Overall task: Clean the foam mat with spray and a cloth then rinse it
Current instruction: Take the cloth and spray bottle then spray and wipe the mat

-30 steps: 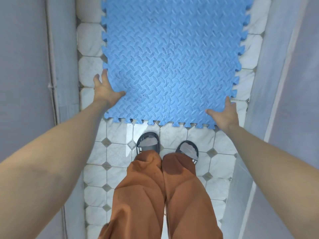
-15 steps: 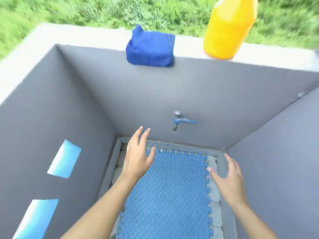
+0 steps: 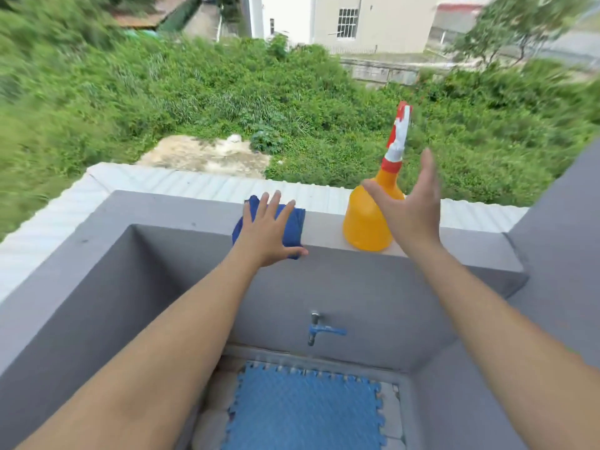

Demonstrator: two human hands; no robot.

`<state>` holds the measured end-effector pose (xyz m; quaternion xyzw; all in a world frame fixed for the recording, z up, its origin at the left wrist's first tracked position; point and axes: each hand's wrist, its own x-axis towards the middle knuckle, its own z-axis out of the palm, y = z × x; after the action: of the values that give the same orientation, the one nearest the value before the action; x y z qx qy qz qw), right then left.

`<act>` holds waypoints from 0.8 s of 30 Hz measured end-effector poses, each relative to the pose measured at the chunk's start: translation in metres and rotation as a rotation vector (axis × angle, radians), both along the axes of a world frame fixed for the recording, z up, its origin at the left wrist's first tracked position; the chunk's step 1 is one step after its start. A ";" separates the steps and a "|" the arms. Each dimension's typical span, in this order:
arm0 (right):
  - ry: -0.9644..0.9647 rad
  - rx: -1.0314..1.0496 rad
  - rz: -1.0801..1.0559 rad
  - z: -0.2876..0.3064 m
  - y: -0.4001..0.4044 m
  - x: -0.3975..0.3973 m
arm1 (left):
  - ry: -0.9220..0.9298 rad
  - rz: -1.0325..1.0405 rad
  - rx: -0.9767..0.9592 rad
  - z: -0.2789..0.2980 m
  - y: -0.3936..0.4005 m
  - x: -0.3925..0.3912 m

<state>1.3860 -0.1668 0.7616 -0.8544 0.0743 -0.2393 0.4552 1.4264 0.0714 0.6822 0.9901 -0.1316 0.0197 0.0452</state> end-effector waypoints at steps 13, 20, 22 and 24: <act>-0.147 -0.082 -0.315 -0.044 0.017 0.076 | -0.078 0.029 0.146 -0.070 0.004 0.018; -0.183 -0.099 -0.296 -0.051 0.016 0.076 | 0.008 -0.073 0.197 -0.060 0.016 0.024; -0.154 -0.105 -0.279 -0.045 0.013 0.077 | -0.022 -0.079 0.082 -0.056 0.015 0.016; -0.131 -0.120 -0.268 -0.045 0.009 0.073 | -0.060 -0.008 -0.264 -0.057 0.013 -0.003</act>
<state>1.4587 -0.1578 0.7163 -0.8450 0.1432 -0.3572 0.3713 1.4239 0.0843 0.6256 0.9739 -0.1333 0.0663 0.1712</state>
